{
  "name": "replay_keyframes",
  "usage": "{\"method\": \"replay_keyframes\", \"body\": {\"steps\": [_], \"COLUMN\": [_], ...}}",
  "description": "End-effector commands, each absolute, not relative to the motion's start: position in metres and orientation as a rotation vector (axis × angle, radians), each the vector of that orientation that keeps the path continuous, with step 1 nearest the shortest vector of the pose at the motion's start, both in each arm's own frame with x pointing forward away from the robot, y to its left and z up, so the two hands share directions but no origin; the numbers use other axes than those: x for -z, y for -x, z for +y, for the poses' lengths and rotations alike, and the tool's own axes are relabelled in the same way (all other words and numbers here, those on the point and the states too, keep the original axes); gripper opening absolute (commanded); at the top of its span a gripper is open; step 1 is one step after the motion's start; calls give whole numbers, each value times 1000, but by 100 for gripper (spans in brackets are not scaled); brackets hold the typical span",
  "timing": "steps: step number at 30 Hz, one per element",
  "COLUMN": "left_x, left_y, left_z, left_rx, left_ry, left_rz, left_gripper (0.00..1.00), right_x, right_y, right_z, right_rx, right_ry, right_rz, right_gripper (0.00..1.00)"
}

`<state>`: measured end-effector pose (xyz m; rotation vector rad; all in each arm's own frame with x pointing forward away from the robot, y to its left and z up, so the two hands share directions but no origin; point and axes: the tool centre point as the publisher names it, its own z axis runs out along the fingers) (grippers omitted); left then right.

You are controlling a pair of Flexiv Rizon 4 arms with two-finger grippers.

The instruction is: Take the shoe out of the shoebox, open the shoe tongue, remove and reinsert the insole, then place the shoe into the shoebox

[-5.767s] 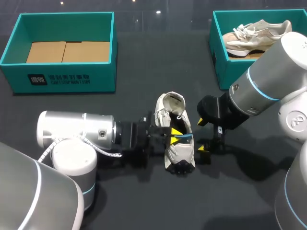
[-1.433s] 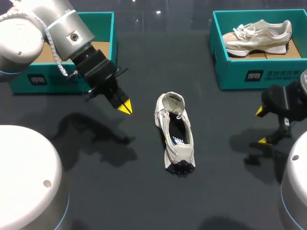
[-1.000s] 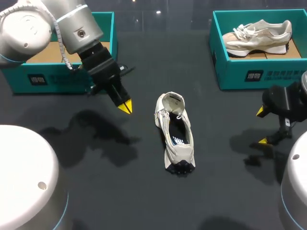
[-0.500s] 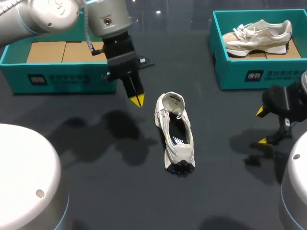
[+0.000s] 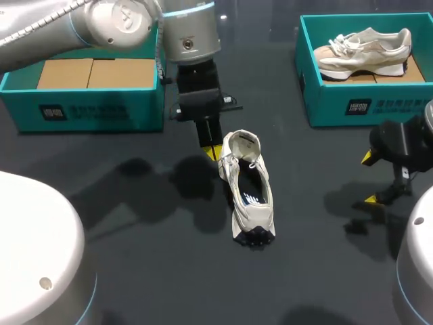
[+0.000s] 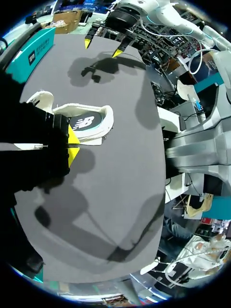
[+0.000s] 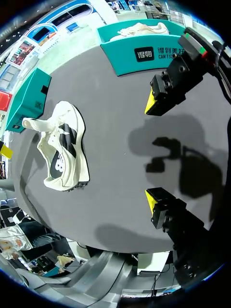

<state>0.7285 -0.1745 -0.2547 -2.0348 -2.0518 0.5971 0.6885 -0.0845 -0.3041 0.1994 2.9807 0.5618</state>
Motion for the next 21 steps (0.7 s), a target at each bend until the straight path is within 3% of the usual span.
{"method": "replay_keyframes", "body": {"steps": [1, 21], "left_x": [250, 292], "left_y": [-725, -707], "left_z": [-179, -214], "left_rx": [-512, -456], "left_ry": [2031, 2139], "left_rz": [-2020, -1947], "left_gripper": [0, 0], "right_x": [304, 304], "right_y": [-686, -686], "right_z": [-85, -85], "right_rx": [-558, -558], "right_ry": [-201, -201], "right_rz": [2978, 2978], "right_gripper": [100, 100]}}
